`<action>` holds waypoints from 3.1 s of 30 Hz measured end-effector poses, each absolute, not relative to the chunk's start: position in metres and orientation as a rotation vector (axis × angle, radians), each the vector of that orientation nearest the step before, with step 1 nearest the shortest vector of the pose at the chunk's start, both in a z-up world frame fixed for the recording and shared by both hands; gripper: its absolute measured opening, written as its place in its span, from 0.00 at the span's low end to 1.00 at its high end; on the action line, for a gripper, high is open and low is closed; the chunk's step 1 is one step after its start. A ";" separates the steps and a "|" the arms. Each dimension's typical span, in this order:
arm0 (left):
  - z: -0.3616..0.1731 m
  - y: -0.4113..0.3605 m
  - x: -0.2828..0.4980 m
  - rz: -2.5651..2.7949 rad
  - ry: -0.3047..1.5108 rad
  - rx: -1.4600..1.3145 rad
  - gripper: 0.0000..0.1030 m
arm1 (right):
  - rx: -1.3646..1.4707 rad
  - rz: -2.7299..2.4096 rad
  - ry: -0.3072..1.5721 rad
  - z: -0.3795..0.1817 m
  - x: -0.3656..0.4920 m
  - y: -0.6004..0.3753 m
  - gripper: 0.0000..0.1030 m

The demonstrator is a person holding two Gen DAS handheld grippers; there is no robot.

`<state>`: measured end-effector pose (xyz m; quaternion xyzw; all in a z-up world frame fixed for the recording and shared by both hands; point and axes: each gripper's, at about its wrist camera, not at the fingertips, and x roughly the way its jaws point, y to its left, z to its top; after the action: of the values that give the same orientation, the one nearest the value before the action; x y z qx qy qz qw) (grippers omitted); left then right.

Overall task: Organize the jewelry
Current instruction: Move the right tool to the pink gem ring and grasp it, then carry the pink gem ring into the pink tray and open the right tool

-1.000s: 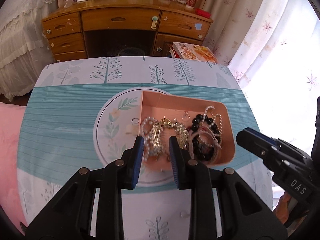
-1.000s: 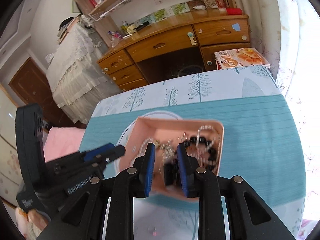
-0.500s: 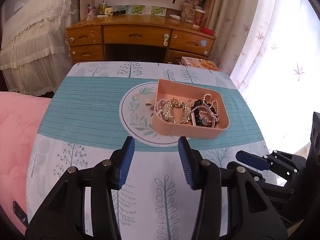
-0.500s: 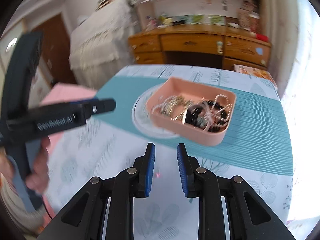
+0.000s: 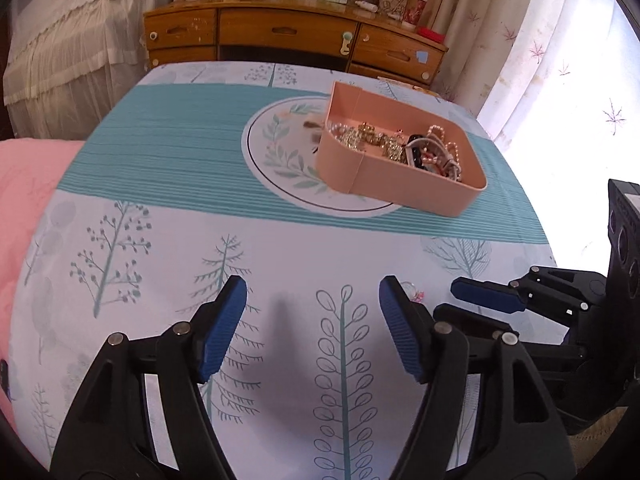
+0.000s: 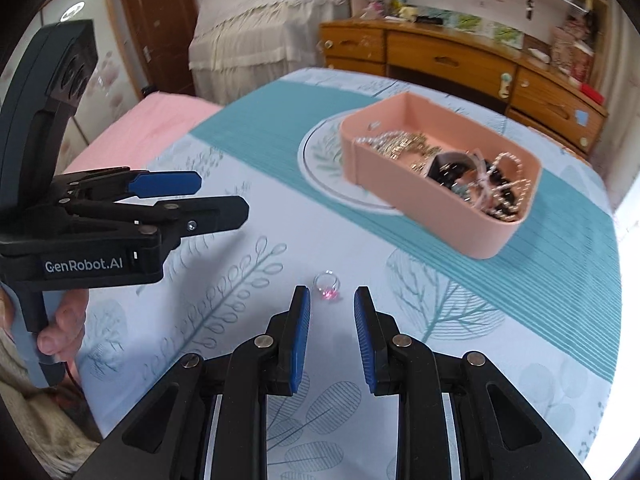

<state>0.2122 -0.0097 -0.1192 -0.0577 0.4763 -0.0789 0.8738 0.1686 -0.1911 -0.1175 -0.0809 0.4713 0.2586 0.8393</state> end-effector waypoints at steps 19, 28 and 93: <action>-0.141 -0.004 0.222 -0.159 1.022 -0.164 0.64 | -0.284 0.598 0.983 -0.154 0.185 -0.167 0.22; -0.135 0.003 0.217 -0.145 1.006 -0.168 0.64 | -0.345 0.588 0.952 -0.157 0.175 -0.151 0.10; -0.096 -0.003 0.411 -0.003 1.063 -0.140 0.99 | 0.169 0.095 1.100 -0.077 0.407 -0.211 0.11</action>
<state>0.4108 -0.0030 -0.0957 -0.0666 0.5063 -0.0016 0.8598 0.4069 -0.2108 -0.0772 0.0800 0.5218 0.0450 0.8481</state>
